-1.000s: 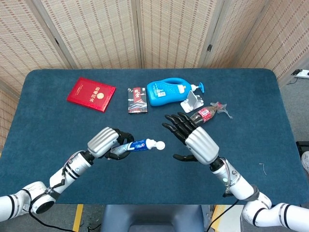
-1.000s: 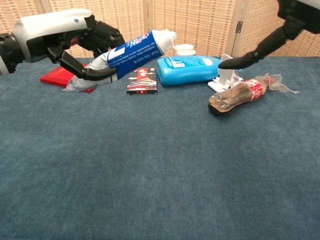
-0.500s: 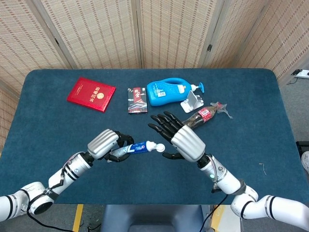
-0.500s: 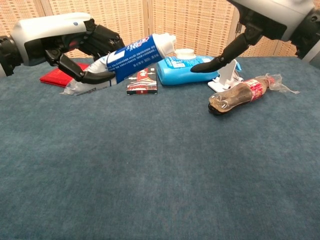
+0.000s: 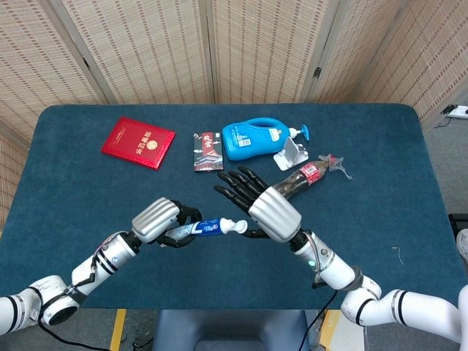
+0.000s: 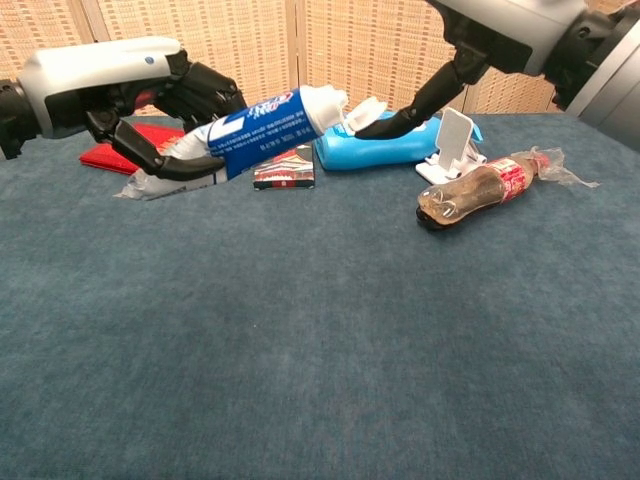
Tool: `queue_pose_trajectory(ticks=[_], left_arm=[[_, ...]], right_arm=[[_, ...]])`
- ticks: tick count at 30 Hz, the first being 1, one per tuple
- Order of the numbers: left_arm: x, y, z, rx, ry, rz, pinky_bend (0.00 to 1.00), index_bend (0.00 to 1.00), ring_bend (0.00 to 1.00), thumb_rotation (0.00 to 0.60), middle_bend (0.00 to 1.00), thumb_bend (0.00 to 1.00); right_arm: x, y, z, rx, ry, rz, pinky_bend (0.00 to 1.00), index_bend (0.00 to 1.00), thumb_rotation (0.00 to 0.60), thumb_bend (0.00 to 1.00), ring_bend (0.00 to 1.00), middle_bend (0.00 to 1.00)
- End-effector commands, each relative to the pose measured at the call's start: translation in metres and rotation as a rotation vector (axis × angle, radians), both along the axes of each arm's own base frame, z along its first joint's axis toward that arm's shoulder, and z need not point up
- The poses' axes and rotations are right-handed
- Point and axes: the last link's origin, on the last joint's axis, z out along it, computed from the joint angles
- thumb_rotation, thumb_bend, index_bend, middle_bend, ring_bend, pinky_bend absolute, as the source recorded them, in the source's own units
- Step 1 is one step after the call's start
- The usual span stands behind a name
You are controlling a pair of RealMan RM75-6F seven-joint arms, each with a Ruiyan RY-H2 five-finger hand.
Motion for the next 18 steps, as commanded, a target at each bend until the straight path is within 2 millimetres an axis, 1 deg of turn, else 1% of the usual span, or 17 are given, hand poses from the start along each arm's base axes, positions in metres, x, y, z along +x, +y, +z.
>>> queue_pose_trajectory(ticks=[1,6,11,15,18], left_arm=[[-0.004,0.001,-0.003,0.012,0.03,-0.003,0.57,0.76,0.73,0.6,0.78,0.59],[-0.007,0.002,-0.008,0.023,0.071,-0.006,0.57,0.76,0.74,0.6,0.78,0.59],[-0.005,0.002,-0.009,0.034,0.051,-0.004,0.57,0.76,0.74,0.6,0.78,0.59],[-0.01,0.003,-0.005,0.063,-0.009,0.01,0.57,0.76,0.74,0.6,0.78,0.59],[-0.015,0.003,-0.002,0.083,-0.037,0.011,0.57,0.76,0.74,0.6,0.78,0.59]], right_arm=[[0.001,0.001,0.0,-0.002,0.007,0.001,0.0,0.0,0.6,0.0,0.0,0.0],[0.004,-0.002,-0.002,0.004,0.012,-0.001,0.0,0.0,0.6,0.0,0.0,0.0],[0.013,-0.002,-0.006,0.02,0.002,0.008,0.0,0.0,0.6,0.0,0.0,0.0],[0.012,0.001,0.002,0.034,-0.032,-0.001,0.0,0.0,0.6,0.0,0.0,0.0],[0.009,0.004,0.007,0.076,-0.049,-0.021,0.0,0.0,0.6,0.0,0.0,0.0]])
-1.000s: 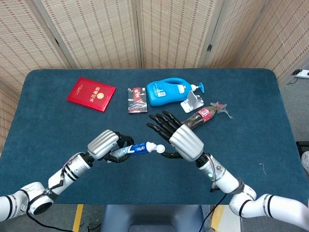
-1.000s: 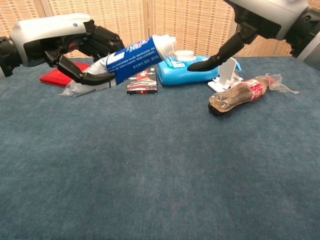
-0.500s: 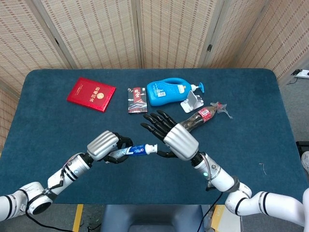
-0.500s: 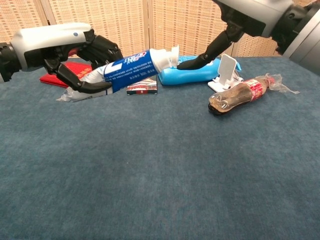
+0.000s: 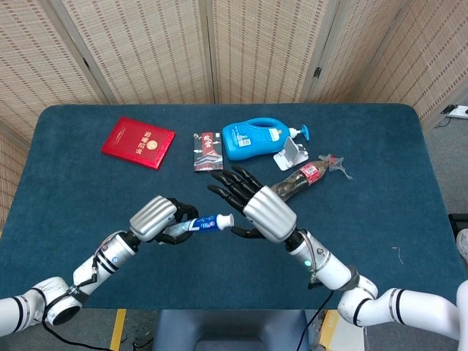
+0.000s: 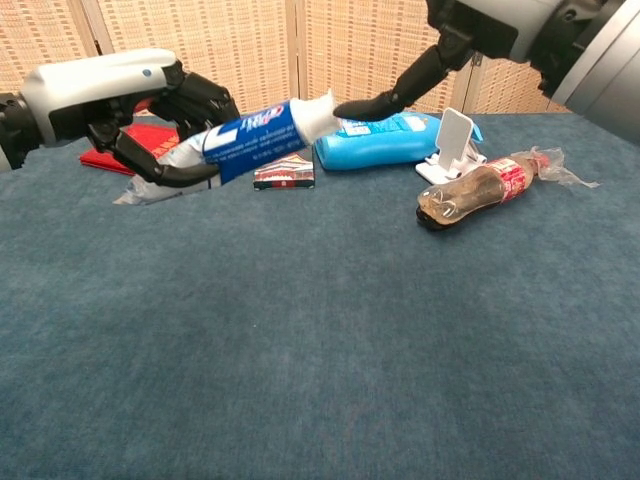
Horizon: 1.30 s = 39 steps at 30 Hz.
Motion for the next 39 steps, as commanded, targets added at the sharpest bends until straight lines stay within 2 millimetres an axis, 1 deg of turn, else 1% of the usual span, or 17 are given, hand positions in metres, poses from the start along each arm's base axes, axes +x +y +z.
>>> queue_pose_trajectory(ticks=[1,4,6,8,11,13,16,19,22,23,28,39], left_arm=[[-0.008,-0.001,0.002,0.024,-0.043,0.005,0.57,0.76,0.74,0.6,0.78,0.59],[-0.012,-0.002,0.002,0.022,-0.065,0.015,0.57,0.76,0.74,0.6,0.78,0.59],[-0.013,-0.002,0.001,0.021,-0.069,0.013,0.57,0.76,0.74,0.6,0.78,0.59],[-0.013,-0.003,0.001,0.026,-0.072,0.005,0.57,0.76,0.74,0.6,0.78,0.59],[-0.012,-0.004,0.001,0.036,-0.086,-0.008,0.57,0.76,0.74,0.6,0.78,0.59],[-0.011,-0.005,0.001,0.035,-0.094,-0.013,0.57,0.76,0.74,0.6,0.78,0.59],[-0.01,-0.006,0.002,0.037,-0.104,-0.019,0.57,0.76,0.74,0.6,0.78,0.59],[-0.009,-0.007,0.001,0.041,-0.113,-0.024,0.57,0.76,0.74,0.6,0.78,0.59],[-0.008,-0.007,0.0,0.043,-0.115,-0.023,0.57,0.76,0.74,0.6,0.78,0.59],[-0.007,-0.007,0.0,0.042,-0.114,-0.022,0.57,0.76,0.74,0.6,0.78,0.59],[-0.003,-0.006,-0.001,0.03,-0.152,0.003,0.57,0.76,0.74,0.6,0.78,0.59],[0.001,-0.004,0.003,0.022,-0.212,0.014,0.57,0.76,0.74,0.6,0.79,0.59]], right_arm=[[-0.004,0.004,0.005,0.066,-0.02,-0.03,0.0,0.0,0.6,0.0,0.0,0.0],[-0.005,0.006,0.006,0.158,-0.035,-0.059,0.0,0.0,0.6,0.0,0.0,0.0],[-0.004,0.008,0.006,0.224,-0.059,-0.074,0.0,0.0,0.566,0.0,0.0,0.0],[-0.002,0.009,0.007,0.267,-0.08,-0.081,0.0,0.0,0.485,0.0,0.0,0.0],[-0.002,0.008,0.008,0.305,-0.102,-0.09,0.0,0.0,0.39,0.0,0.0,0.0],[-0.003,0.006,0.009,0.313,-0.108,-0.097,0.0,0.0,0.344,0.0,0.0,0.0],[-0.002,0.006,0.008,0.332,-0.12,-0.106,0.0,0.0,0.289,0.0,0.0,0.0],[-0.001,0.006,0.007,0.36,-0.141,-0.11,0.0,0.0,0.218,0.0,0.0,0.0],[0.002,0.006,0.005,0.397,-0.179,-0.113,0.0,0.0,0.126,0.0,0.0,0.0],[0.002,0.005,0.004,0.401,-0.187,-0.111,0.0,0.0,0.112,0.0,0.0,0.0],[0.007,0.002,-0.005,0.4,-0.209,-0.095,0.0,0.0,0.102,0.0,0.0,0.0],[0.015,-0.001,-0.016,0.389,-0.22,-0.085,0.0,0.0,0.095,0.0,0.0,0.0]])
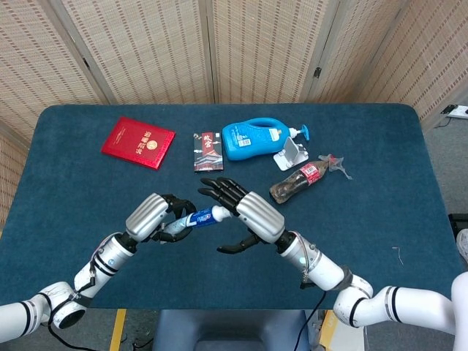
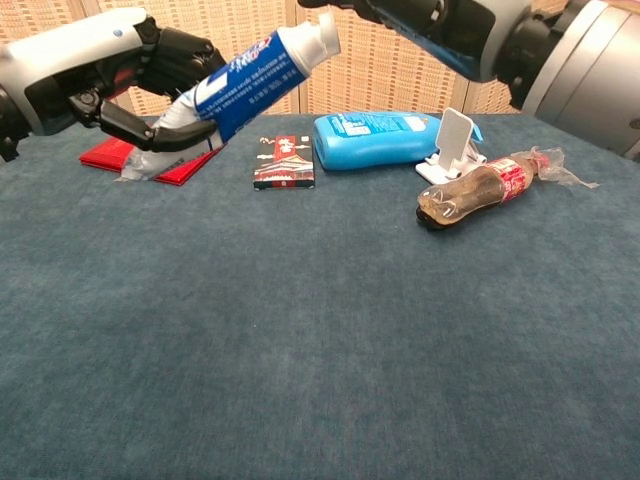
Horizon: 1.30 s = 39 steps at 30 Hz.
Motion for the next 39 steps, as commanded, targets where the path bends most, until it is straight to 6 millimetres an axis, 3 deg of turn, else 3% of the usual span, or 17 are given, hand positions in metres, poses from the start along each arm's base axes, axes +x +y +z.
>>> queue_pose_trajectory(ticks=[1,21,39], left_arm=[[0.001,0.0,0.001,0.001,-0.012,-0.001,0.57,0.76,0.74,0.6,0.79,0.59],[0.018,0.001,-0.002,-0.033,-0.053,-0.01,0.58,0.77,0.74,0.6,0.79,0.6],[0.007,0.006,-0.001,-0.004,0.006,-0.004,0.58,0.8,0.77,0.6,0.83,0.6]], right_arm=[[0.001,-0.002,-0.003,0.0,0.001,-0.002,0.0,0.0,0.095,0.0,0.0,0.0],[0.022,-0.006,-0.018,0.002,-0.022,0.032,0.0,0.0,0.09,0.0,0.0,0.0],[0.019,-0.006,-0.02,0.0,0.048,0.036,0.0,0.0,0.086,0.0,0.0,0.0]])
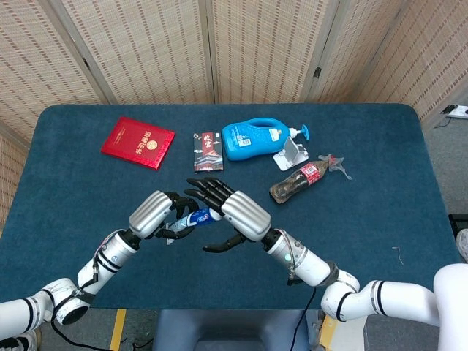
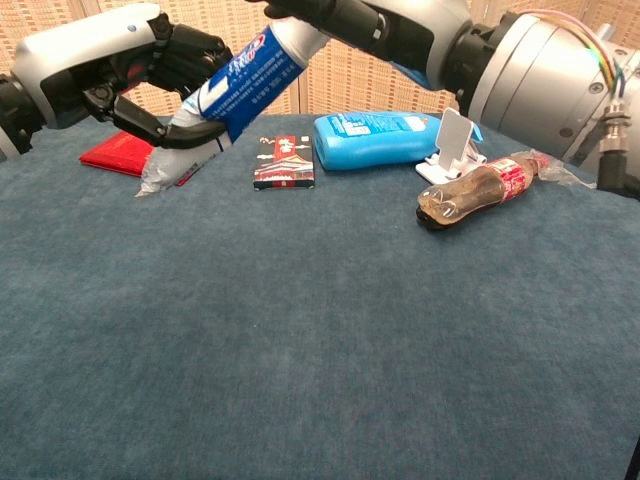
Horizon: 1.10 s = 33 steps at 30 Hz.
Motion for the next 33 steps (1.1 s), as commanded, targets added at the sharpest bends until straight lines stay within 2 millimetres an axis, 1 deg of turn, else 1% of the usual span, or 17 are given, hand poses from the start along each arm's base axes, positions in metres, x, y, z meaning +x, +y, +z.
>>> queue_pose_trajectory(ticks=[1,7,10,20,26,29,33], left_arm=[[-0.001,0.0,0.001,0.001,0.002,0.0,0.58,0.8,0.77,0.6,0.83,0.6],[-0.001,0.0,0.002,-0.001,-0.002,0.003,0.58,0.8,0.77,0.6,0.83,0.6],[-0.004,0.0,0.001,0.001,0.009,0.006,0.58,0.8,0.77,0.6,0.83,0.6],[-0.029,0.002,0.0,0.041,0.142,-0.003,0.57,0.77,0.73,0.6,0.83,0.6],[-0.041,0.007,-0.017,0.093,0.334,-0.038,0.54,0.74,0.7,0.6,0.8,0.6],[-0.05,0.015,-0.028,0.1,0.467,-0.027,0.5,0.69,0.66,0.6,0.76,0.6],[-0.055,0.021,-0.041,0.083,0.551,0.01,0.45,0.63,0.61,0.6,0.7,0.59]], right_arm=[[0.0,0.0,-0.001,0.001,0.001,0.001,0.0,0.0,0.085,0.0,0.0,0.0],[0.001,0.001,-0.001,-0.001,-0.008,0.005,0.0,0.0,0.086,0.0,0.0,0.0],[-0.002,0.001,0.004,-0.015,-0.021,0.002,0.0,0.0,0.087,0.0,0.0,0.0],[-0.031,0.003,0.042,-0.111,-0.017,-0.032,0.0,0.0,0.084,0.0,0.0,0.0],[-0.049,0.001,0.066,-0.183,0.009,-0.071,0.0,0.0,0.083,0.0,0.0,0.0],[-0.059,0.001,0.075,-0.202,0.022,-0.097,0.0,0.0,0.084,0.0,0.0,0.0],[-0.071,0.002,0.079,-0.2,0.031,-0.13,0.0,0.0,0.086,0.0,0.0,0.0]])
